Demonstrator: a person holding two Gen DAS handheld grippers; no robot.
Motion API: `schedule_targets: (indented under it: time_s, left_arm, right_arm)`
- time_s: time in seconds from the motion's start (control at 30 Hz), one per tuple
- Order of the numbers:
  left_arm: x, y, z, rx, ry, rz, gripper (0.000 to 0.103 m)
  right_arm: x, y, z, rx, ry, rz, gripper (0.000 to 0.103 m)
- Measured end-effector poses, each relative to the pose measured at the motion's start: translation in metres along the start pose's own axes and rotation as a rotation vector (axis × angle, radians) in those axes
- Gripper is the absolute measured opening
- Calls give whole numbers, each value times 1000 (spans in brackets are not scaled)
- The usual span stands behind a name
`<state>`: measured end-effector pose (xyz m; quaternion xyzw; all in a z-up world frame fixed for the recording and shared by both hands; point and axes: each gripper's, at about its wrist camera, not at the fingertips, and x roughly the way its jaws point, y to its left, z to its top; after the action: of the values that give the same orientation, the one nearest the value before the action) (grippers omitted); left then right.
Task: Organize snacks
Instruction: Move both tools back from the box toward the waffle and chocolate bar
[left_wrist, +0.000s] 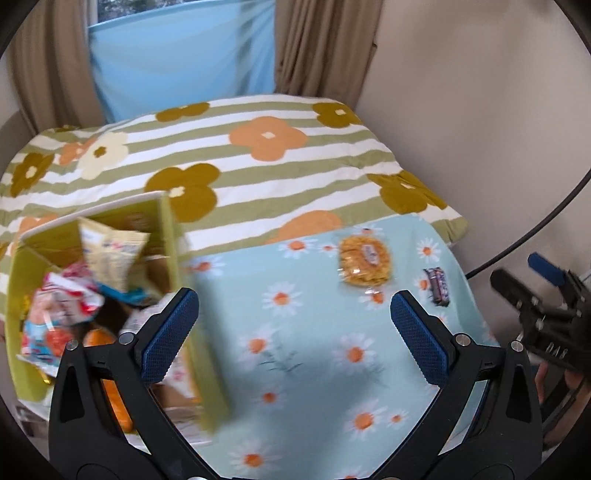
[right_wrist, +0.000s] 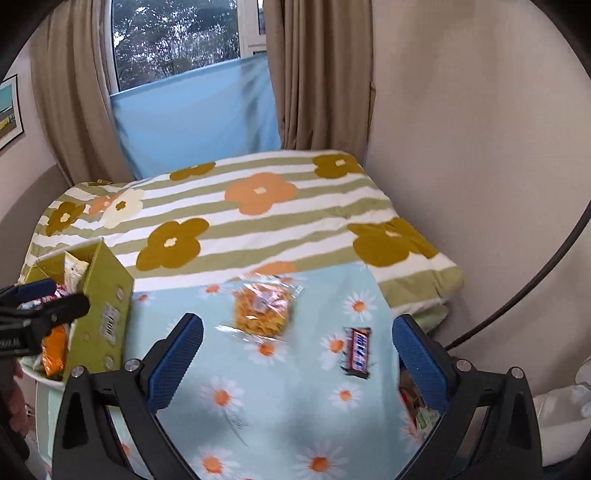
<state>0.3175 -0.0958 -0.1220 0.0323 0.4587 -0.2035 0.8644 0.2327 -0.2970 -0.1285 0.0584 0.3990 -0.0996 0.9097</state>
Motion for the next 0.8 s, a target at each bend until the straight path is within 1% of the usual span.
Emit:
schedule_targets:
  time_s: [0.13, 0.23, 0.3, 0.43, 0.53, 0.67, 0.73, 0.8]
  left_arm:
    - [20, -33, 10, 11, 33, -24, 103]
    - [43, -56, 19, 31, 88, -45, 103]
    - [55, -67, 24, 53, 110, -46, 103]
    - [88, -88, 36, 105, 154, -43, 103]
    - [124, -101, 40, 131, 193, -56, 103]
    - [177, -112, 36, 161, 274, -62, 103]
    - [195, -113, 33, 158, 284, -55, 103]
    - [208, -113, 31, 161, 275, -34, 103]
  right_arm:
    - [10, -22, -7, -6, 37, 9, 102]
    - [18, -32, -14, -5, 66, 19, 102]
    - [25, -37, -19, 6, 84, 23, 102]
    - [43, -43, -30, 40, 129, 28, 102]
    - [62, -45, -38, 50, 162, 11, 101]
    - [87, -43, -46, 46, 191, -31, 92]
    - [98, -41, -50, 46, 200, -43, 88]
    - [109, -38, -53, 30, 210, -78, 85]
